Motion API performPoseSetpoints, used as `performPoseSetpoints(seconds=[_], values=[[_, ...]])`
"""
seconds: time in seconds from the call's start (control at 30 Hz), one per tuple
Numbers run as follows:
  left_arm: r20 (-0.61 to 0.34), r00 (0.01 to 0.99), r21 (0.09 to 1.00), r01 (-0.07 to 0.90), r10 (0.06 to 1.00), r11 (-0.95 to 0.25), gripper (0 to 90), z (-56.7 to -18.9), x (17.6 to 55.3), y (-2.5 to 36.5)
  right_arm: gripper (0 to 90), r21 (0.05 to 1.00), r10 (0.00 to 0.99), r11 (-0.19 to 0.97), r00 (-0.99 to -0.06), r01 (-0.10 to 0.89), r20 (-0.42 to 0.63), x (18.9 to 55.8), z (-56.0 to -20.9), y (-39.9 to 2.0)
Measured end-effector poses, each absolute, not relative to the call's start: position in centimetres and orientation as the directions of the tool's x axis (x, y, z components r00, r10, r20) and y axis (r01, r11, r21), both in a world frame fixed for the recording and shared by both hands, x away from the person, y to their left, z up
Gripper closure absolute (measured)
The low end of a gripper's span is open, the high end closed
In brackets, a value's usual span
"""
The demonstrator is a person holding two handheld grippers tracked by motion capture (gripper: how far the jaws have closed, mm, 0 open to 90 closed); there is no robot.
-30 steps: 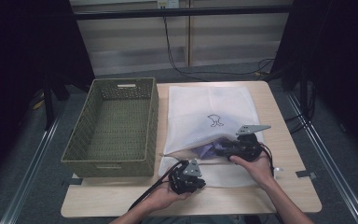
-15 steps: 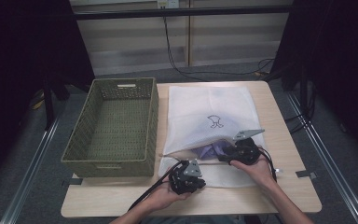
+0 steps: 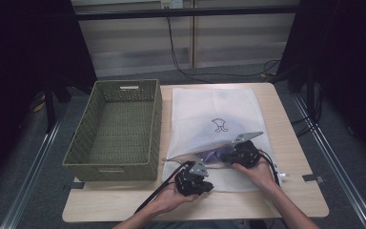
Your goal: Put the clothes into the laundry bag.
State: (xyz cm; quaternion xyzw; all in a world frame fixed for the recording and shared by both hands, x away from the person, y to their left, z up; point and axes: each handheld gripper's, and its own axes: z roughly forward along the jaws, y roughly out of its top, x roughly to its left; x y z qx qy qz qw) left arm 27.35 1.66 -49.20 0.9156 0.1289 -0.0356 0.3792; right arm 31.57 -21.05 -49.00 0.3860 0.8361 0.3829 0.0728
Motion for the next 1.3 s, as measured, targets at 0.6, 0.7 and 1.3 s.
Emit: performPoseSetpoints(seconds=[0.6,0.7,1.3], values=[[-0.135,0.973,0.693,0.229,0.189,-0.684,90.0,-49.8,26.8,0.0,83.7,0.699,0.681,0.384,-0.696,0.604,0.227,33.3,-49.7,-18.9],[-0.128,0.975,0.690,0.220,0.183,-0.690,90.0,-49.7,26.8,0.1,83.6,0.700,0.683,0.390,-0.698,0.598,0.216,33.5,-49.8,-18.6],[-0.093,0.981,0.700,0.188,0.172,-0.689,90.0,-49.8,26.5,0.1,81.1,0.743,0.743,0.349,-0.652,0.571,0.151,35.6,-50.4,-18.2]])
